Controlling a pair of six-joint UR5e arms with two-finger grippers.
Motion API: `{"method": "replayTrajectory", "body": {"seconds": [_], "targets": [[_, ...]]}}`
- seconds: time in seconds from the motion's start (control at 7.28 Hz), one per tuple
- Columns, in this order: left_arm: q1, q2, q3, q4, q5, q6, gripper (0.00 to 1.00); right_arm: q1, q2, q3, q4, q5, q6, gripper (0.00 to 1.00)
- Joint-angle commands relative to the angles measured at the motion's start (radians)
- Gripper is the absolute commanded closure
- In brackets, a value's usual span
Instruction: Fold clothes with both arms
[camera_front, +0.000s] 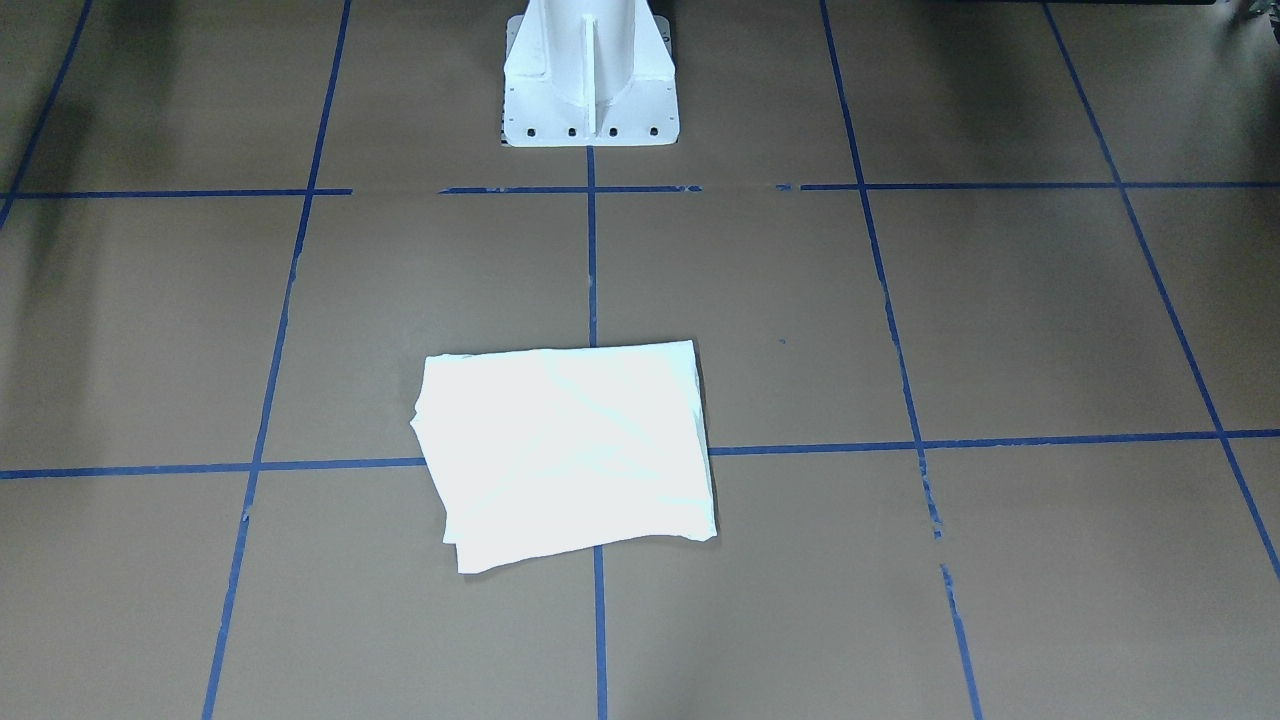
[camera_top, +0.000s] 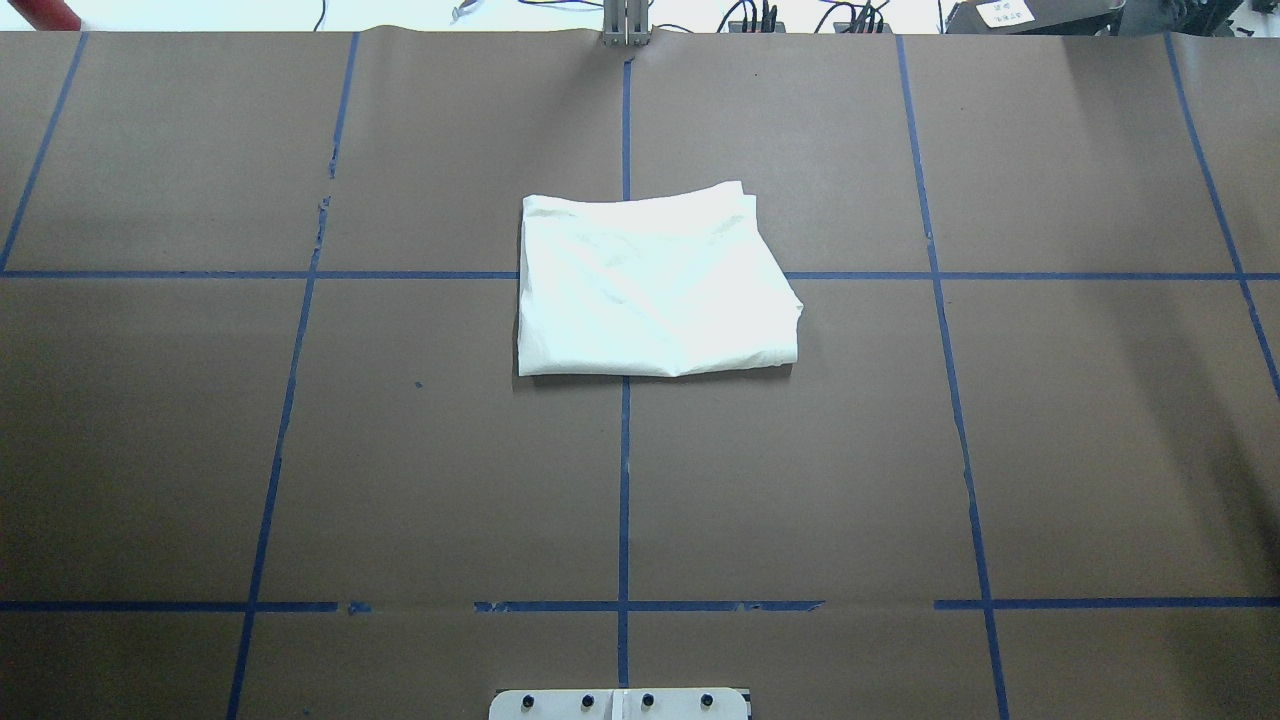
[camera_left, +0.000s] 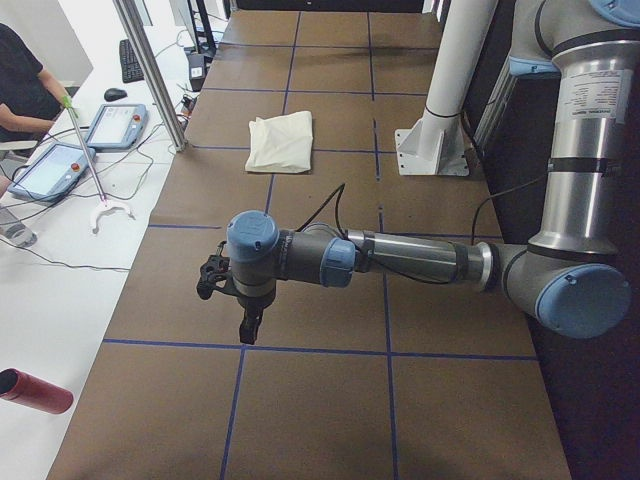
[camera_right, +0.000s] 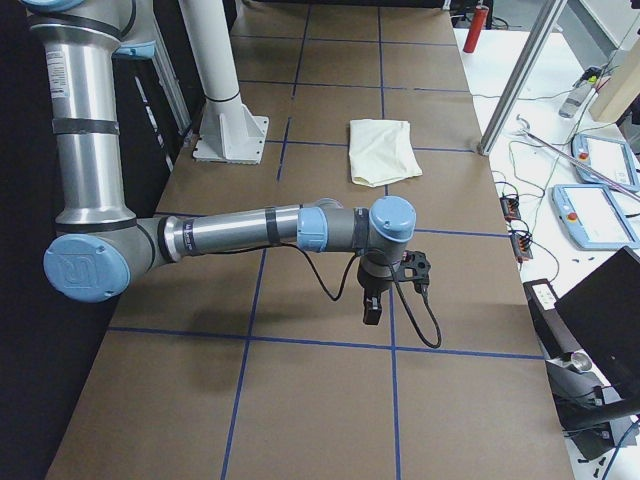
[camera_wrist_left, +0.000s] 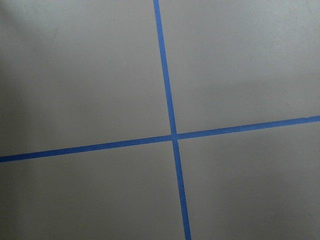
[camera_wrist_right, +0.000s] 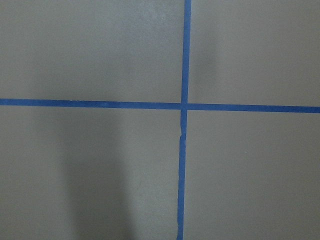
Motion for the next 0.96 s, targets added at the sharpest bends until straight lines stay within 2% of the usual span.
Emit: {"method": "replayTrajectory", "body": {"seconds": [0.0, 0.14, 0.27, 0.82], "targets": [[0.000, 0.005, 0.015, -0.013, -0.059, -0.001, 0.00, 0.000, 0.019, -0.041, 0.060, -0.021, 0.000, 0.00], [0.006, -0.004, 0.059, -0.059, -0.081, 0.002, 0.00, 0.003, 0.019, -0.048, 0.147, -0.027, 0.001, 0.00], [0.006, -0.002, 0.072, -0.132, -0.075, -0.002, 0.00, 0.003, 0.016, -0.071, 0.157, -0.025, 0.003, 0.00], [0.006, -0.005, 0.080, -0.142, -0.075, 0.005, 0.00, 0.003, 0.007, -0.071, 0.160, -0.015, 0.001, 0.00]]}}
